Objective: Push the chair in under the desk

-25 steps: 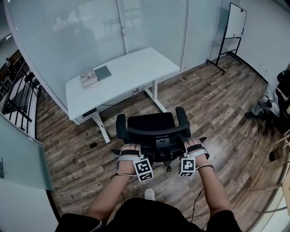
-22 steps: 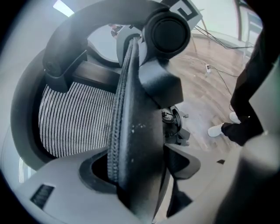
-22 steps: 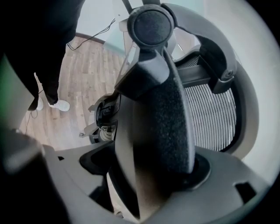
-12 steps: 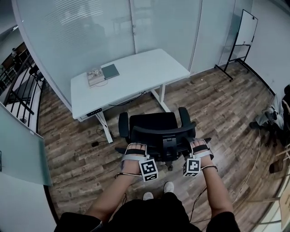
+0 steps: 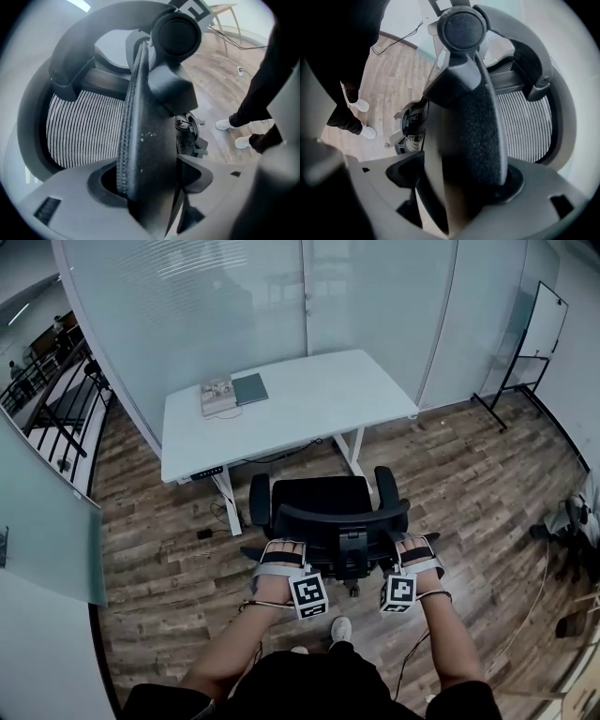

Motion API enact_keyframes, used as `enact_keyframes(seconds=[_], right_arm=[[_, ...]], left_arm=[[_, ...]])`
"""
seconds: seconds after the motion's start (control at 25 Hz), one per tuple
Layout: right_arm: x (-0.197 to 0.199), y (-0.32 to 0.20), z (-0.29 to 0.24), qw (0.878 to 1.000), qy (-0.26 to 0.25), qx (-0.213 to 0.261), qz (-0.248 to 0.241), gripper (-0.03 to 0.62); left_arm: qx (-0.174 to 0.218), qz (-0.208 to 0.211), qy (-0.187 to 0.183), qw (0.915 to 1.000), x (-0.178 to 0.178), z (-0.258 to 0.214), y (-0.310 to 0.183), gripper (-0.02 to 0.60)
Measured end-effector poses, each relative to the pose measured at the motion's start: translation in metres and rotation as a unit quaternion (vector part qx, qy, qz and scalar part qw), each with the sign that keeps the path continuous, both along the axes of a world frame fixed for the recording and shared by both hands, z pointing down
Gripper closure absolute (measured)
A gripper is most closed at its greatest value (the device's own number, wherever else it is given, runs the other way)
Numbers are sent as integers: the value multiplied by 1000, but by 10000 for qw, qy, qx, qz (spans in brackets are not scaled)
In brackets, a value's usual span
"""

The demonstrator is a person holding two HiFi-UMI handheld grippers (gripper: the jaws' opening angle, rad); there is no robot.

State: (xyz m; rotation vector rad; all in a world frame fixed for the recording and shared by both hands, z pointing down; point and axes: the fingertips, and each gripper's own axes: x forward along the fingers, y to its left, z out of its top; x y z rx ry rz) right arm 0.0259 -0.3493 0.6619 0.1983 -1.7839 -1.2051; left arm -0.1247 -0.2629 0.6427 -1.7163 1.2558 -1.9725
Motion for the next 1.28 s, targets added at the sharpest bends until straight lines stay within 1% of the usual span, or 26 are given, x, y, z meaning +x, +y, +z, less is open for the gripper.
enact_keyframes(seconds=[0.12,0.28,0.4,0.56,0.76,1.04,1.2,1.28], right_arm=[[-9,-14,1,9999,-18,-2,-138,210],[-19,-38,-2,9995,-109,110,-281,210],[-24,-47,-2,9994,-73,33,-339,210],[-39,-63,-2,9981,-151,107,-585,204],[-48,-90,4,9966,-169,168,-790,203],[-77,-118,-1,9930,-267,249,-1121,198],[-91,-135,2,9917,-309,236,-1222,198],[-98,-143,3,9919,-321,197,-1212,198]], left_arm=[[19,-110,-22,9999,-7,0,-12,270],[75,-281,-53,9996,-13,1,-29,268],[80,-347,-83,9993,-17,0,-40,268],[166,-665,-102,9976,-29,-1,-49,268],[45,-943,36,9955,-35,2,-67,268],[154,-1511,82,9884,-56,4,-86,268],[19,-1538,126,9880,-63,4,-95,268],[37,-1558,126,9877,-70,4,-101,268]])
